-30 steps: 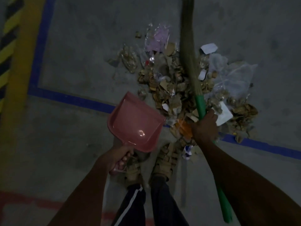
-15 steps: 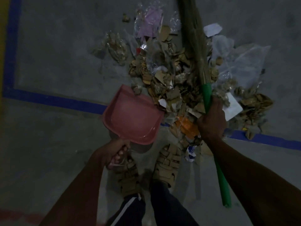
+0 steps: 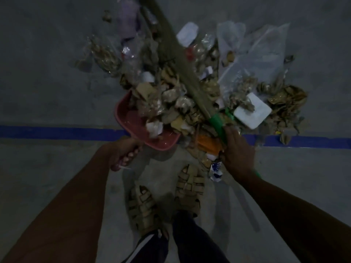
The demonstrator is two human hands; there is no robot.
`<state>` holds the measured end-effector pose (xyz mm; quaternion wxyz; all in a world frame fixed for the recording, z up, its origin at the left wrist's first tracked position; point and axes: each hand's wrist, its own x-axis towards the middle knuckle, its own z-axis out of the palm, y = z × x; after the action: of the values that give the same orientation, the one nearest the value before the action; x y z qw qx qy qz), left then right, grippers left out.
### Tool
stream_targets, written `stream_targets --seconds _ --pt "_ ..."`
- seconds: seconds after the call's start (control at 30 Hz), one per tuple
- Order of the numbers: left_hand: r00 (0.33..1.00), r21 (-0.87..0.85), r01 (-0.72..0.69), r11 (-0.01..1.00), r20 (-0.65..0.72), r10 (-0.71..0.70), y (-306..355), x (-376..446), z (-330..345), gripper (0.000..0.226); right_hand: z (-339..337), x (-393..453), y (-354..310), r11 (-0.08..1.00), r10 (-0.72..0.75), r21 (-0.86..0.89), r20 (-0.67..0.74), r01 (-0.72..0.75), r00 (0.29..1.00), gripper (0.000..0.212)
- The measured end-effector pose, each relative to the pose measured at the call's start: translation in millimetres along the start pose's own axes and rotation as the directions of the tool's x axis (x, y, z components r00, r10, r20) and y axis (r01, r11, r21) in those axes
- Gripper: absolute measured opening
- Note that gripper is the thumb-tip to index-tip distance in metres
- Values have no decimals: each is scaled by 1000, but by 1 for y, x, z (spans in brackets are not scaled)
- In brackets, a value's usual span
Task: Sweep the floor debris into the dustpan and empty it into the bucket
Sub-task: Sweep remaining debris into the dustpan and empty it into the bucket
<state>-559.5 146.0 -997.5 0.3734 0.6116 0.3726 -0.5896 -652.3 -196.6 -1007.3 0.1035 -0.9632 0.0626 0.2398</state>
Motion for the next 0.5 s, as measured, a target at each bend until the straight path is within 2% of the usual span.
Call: stream_targets --seconds 0.07,0.17,0.27,0.4,0.5 --pt "1000 13 -14 1000 -1 14 -1 1 -2 40 -2 -7 1 998 -68 18 -11 68 998 82" --pt "999 26 -34 999 3 34 -2 1 -2 40 -5 -13 2 995 -75 64 -66 79 995 75" --pt "999 48 -40 998 -4 40 -3 2 2 38 -2 -17 4 991 50 127 -136 -33 989 65" --pt "999 51 -51 997 0 51 -6 7 7 35 0 -15 15 970 221 143 -200 -195 954 80" --pt "997 39 -77 996 19 76 -5 11 12 35 1 -11 18 951 295 153 -180 -270 938 85"
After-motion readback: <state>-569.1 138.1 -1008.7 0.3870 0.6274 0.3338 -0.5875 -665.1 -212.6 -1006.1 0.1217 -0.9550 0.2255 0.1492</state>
